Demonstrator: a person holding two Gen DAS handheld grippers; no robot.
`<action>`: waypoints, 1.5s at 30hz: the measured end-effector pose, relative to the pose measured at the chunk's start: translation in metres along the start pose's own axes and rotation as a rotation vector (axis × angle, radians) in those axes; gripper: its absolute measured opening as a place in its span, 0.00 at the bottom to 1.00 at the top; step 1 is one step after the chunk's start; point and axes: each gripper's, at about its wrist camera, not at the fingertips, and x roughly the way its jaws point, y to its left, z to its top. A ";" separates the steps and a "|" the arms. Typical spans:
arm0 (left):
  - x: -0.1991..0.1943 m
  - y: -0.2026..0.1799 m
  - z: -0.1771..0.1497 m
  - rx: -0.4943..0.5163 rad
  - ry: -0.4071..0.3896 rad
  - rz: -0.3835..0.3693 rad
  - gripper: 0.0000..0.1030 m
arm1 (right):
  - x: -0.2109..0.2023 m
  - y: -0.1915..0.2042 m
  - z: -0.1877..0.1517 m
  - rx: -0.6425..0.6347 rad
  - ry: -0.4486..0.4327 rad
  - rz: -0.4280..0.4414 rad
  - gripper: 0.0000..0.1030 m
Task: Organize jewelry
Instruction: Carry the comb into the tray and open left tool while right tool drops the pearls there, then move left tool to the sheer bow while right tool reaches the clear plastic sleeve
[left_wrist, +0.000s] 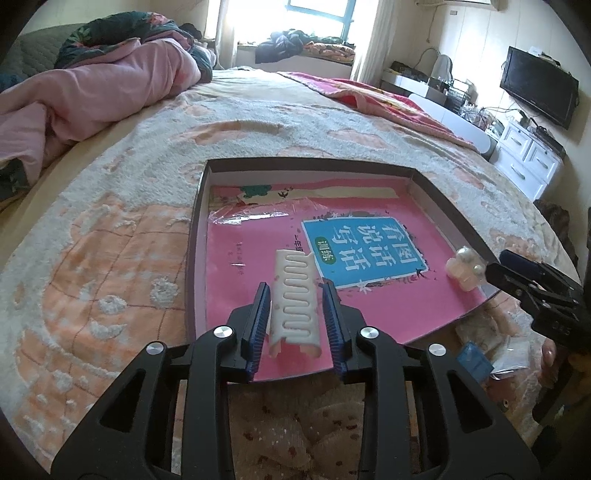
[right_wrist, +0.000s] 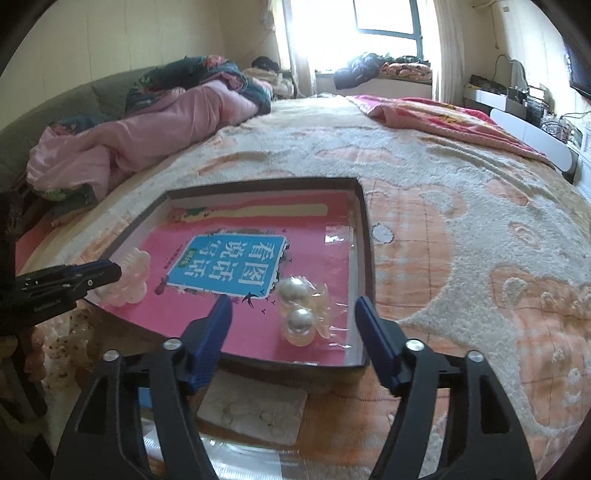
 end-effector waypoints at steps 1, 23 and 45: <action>-0.003 0.000 -0.001 0.000 -0.005 0.000 0.28 | -0.006 0.000 0.000 0.001 -0.017 0.001 0.72; -0.077 -0.021 -0.026 0.039 -0.146 0.077 0.85 | -0.085 0.025 -0.020 -0.085 -0.140 0.021 0.84; -0.114 -0.015 -0.064 0.024 -0.190 0.104 0.89 | -0.109 0.059 -0.056 -0.184 -0.130 0.046 0.84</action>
